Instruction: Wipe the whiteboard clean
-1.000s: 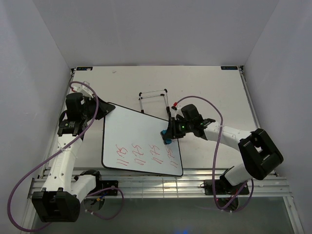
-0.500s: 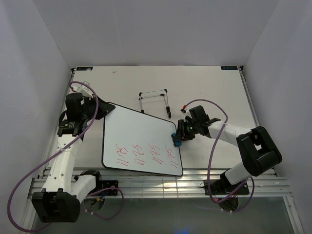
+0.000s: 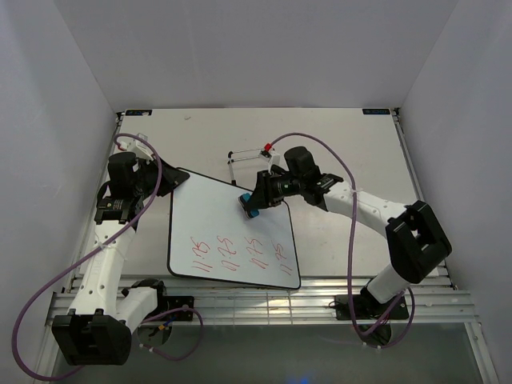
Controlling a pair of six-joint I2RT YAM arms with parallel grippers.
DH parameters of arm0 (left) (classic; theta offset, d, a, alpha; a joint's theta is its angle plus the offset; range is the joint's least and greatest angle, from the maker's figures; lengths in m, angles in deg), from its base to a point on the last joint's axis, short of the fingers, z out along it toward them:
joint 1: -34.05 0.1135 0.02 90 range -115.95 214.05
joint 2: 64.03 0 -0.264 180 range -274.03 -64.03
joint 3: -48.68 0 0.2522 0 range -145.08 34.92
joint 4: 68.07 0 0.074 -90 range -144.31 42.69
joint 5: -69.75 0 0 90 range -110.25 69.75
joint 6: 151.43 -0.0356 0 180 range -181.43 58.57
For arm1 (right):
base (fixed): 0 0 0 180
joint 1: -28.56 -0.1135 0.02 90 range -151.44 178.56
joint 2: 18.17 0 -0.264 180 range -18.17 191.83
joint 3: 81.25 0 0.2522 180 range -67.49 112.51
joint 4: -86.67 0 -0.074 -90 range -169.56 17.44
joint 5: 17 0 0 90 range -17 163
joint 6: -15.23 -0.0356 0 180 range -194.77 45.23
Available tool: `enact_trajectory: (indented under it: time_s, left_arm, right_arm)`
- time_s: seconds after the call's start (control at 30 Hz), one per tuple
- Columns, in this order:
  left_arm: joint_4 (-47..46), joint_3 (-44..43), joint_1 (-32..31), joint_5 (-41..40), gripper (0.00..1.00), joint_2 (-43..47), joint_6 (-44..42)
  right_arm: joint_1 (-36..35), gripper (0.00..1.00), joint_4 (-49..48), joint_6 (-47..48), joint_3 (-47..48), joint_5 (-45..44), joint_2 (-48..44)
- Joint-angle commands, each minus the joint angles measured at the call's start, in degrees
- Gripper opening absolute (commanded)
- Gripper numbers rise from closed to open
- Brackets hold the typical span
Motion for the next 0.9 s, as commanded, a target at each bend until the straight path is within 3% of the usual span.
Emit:
enact_trajectory:
  time_s: [0.0,0.33,0.6,0.7,0.87]
  left_arm:
    - [2.5,0.9,-0.4,-7.0,0.0,0.2,-11.2]
    - [2.6,1.4,-0.4,-7.7,0.0,1.4,-11.2]
    - [2.6,1.6,-0.4,-7.7,0.0,1.5,-11.1]
    - [2.6,1.8,-0.4,-7.7,0.0,1.6,-11.1]
    - [2.5,2.2,-0.4,-8.1,0.0,1.6,-10.8]
  right_arm:
    - [2.1,0.15,4.3,2.6,-3.4,-5.0,3.8]
    - [9.9,0.15,10.1,8.6,-17.7,-18.1,3.7]
    - [10.6,0.14,12.7,9.6,-16.1,-19.1,3.1]
    - [7.5,0.14,9.8,7.3,-13.9,-13.3,-0.4]
    - [-8.3,0.14,6.0,1.8,-4.3,-11.6,-1.8]
